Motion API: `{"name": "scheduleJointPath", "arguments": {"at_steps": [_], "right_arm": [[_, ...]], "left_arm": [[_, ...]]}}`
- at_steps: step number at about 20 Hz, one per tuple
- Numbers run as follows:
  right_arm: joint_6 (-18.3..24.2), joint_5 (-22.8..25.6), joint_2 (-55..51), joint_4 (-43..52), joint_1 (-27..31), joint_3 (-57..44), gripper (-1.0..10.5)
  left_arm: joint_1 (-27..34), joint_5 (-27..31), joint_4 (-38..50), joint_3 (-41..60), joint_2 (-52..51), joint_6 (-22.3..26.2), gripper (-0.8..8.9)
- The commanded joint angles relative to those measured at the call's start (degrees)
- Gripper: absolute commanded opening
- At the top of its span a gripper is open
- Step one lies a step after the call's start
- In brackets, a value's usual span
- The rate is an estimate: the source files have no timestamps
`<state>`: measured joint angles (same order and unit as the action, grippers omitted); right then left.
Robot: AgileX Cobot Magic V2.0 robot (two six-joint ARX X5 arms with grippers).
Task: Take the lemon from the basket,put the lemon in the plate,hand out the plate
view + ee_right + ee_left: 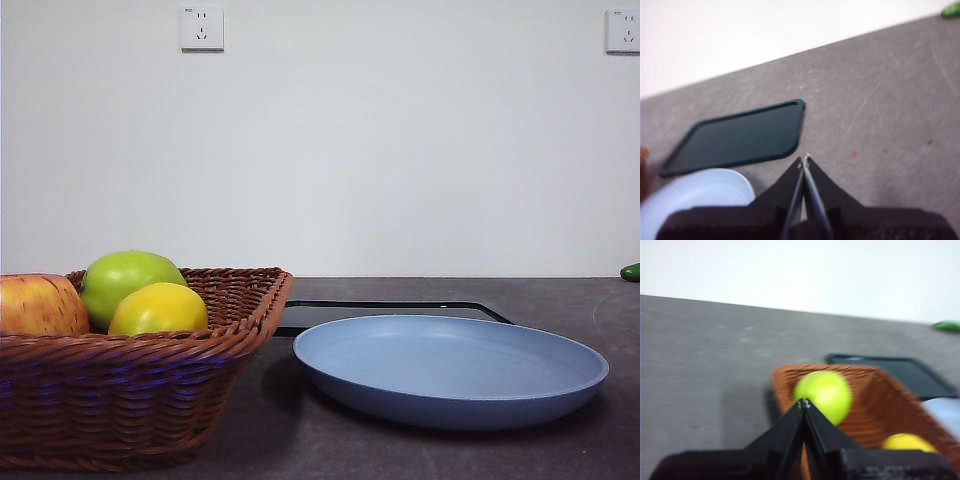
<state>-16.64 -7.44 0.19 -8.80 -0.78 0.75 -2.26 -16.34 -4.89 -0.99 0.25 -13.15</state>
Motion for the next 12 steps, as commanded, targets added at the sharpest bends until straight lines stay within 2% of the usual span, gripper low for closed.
{"name": "scheduleJointPath", "arguments": {"at_steps": [1,7,12], "right_arm": [[-11.8,-1.1,-0.2,0.1,-0.1,-0.3,0.0],[-14.5,-7.6,-0.1,-0.9,-0.1,0.3,0.0],[-15.6,-7.6,0.4,-6.9,-0.1,4.7,0.0]], "left_arm": [[0.1,-2.7,0.8,0.7,-0.1,-8.3,0.08],[0.1,-4.3,-1.1,0.6,-0.1,-16.3,0.07],[0.1,-4.6,-4.7,-2.3,0.3,-17.2,0.07]]}}
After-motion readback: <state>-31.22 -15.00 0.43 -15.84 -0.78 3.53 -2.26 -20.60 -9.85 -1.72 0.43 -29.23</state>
